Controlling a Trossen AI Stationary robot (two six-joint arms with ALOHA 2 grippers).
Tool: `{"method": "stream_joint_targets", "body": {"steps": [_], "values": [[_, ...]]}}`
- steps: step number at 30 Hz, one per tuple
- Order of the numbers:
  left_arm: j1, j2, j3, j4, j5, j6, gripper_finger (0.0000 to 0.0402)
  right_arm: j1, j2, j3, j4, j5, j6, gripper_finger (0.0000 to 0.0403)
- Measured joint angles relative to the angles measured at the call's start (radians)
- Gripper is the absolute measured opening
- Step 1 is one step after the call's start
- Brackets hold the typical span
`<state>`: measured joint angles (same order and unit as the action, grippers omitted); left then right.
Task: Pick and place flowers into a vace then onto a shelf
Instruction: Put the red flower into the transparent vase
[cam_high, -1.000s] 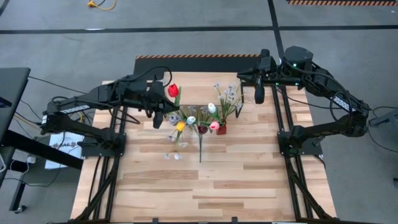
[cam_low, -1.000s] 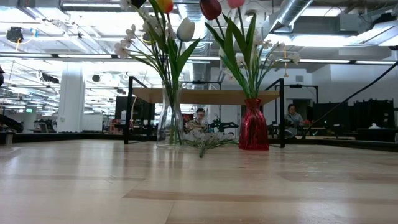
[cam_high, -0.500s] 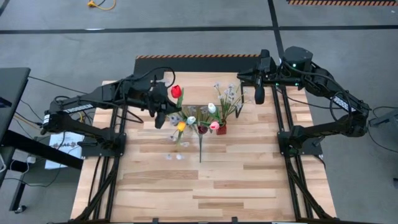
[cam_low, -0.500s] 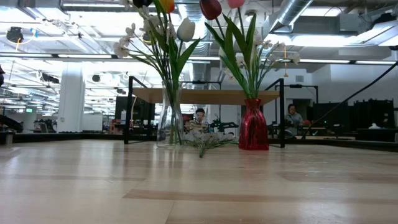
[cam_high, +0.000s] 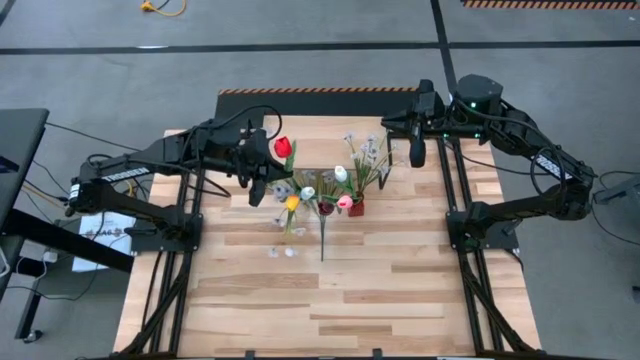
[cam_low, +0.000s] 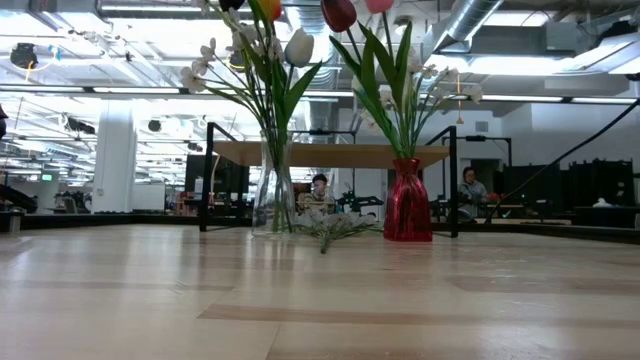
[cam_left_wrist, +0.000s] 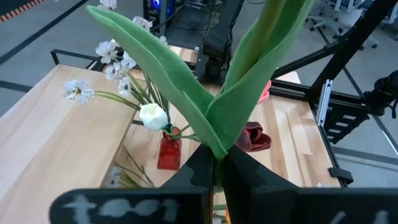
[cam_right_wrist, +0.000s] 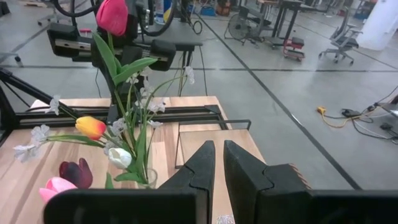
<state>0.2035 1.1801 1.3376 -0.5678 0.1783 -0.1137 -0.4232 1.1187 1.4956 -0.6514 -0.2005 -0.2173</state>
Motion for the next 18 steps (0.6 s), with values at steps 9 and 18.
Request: {"method": "stream_joint_targets", "body": {"steps": [9, 18], "values": [[0.0, 0.0, 0.0, 0.001, 0.001, 0.019, 0.0, 0.0, 0.0, 0.0, 0.0, 0.0, 0.0, 0.0027], [0.002, -0.014, -0.1, 0.123, 0.04, -0.025, 0.0, 0.0, 0.0, 0.0, 0.0, 0.0, 0.0, 0.0027]]}}
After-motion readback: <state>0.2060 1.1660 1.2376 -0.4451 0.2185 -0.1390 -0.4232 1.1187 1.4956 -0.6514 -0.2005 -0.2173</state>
